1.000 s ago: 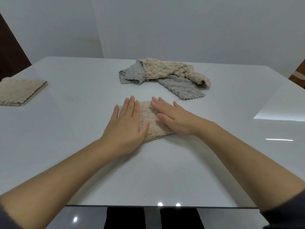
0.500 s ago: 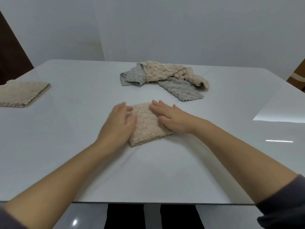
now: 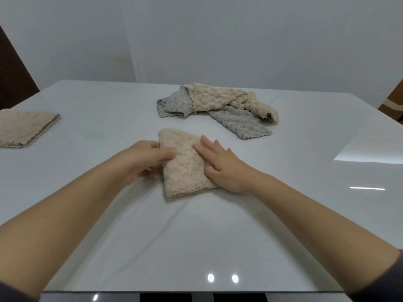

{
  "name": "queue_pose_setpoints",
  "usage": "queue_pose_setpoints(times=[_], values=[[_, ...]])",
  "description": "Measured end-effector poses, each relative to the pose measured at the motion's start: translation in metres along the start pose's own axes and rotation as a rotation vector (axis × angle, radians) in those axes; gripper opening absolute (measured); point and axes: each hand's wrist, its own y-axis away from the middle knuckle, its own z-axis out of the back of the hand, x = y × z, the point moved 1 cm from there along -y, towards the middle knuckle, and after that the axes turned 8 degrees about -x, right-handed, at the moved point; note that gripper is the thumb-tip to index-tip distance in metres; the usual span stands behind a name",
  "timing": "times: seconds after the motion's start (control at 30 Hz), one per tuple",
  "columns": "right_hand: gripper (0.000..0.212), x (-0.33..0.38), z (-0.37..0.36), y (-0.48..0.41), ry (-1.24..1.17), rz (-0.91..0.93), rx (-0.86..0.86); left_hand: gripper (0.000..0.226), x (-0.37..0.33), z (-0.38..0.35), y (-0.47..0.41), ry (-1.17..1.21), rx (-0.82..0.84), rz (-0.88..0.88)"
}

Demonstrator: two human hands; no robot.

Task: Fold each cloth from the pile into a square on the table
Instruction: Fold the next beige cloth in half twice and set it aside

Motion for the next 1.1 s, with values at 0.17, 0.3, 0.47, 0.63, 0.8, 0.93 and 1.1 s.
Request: queue_pose_setpoints(times=[0.17,0.3,0.47,0.63,0.8,0.93,1.1], values=[[0.084,0.017,0.013,-0.027,-0.707,-0.314,-0.191,0.023,-0.004,0.014,-0.012,0.409,-0.075,-0.086],[0.070,0.028,0.005,-0.076,-1.027,-0.529,-0.154,0.006,-0.009,0.039,-0.035,0.443,-0.217,-0.131],[0.081,0.048,-0.002,-0.153,-0.925,-0.442,-0.311,0.019,-0.020,0.071,-0.090,0.262,-0.271,-0.055],[0.063,0.055,-0.007,-0.252,-0.799,-0.325,-0.396,0.043,-0.038,0.109,-0.176,0.131,-0.508,-0.180],[0.050,0.043,-0.015,-0.343,-0.623,-0.275,-0.431,0.047,-0.053,0.131,-0.261,0.016,-0.658,-0.327],[0.038,0.031,-0.025,-0.385,-0.360,-0.294,-0.347,0.041,-0.054,0.131,-0.313,-0.207,-0.702,-0.288],[0.052,0.024,-0.044,-0.391,0.256,-0.086,-0.190,0.044,-0.038,0.139,-0.331,-0.782,-0.499,-0.636]])
